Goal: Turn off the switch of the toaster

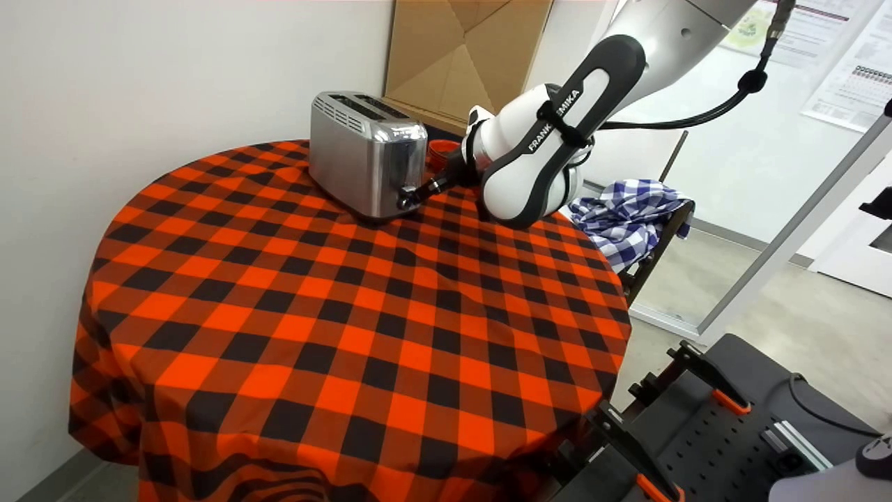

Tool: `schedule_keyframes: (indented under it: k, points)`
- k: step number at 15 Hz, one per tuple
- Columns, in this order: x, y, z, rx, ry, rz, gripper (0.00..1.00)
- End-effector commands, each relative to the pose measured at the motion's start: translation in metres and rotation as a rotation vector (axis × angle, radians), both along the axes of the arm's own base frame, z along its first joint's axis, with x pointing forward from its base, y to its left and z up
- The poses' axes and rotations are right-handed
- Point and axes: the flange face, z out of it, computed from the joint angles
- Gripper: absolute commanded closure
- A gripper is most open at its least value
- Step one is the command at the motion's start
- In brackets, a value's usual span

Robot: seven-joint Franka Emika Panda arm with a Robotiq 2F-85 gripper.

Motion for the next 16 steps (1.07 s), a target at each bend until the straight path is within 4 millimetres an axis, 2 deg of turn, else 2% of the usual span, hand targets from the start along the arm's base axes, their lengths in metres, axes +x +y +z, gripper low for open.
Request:
schedule_keyframes:
  k: [1, 10, 14, 16]
  points:
    - [0.014, -0.002, -0.007, 0.012, 0.029, -0.017, 0.0]
    - [0.019, -0.02, -0.016, 0.031, 0.009, -0.061, 0.0]
    - [0.016, -0.022, -0.012, 0.082, -0.072, -0.063, 0.0]
    - [0.011, -0.025, -0.012, 0.092, -0.056, -0.068, 0.0]
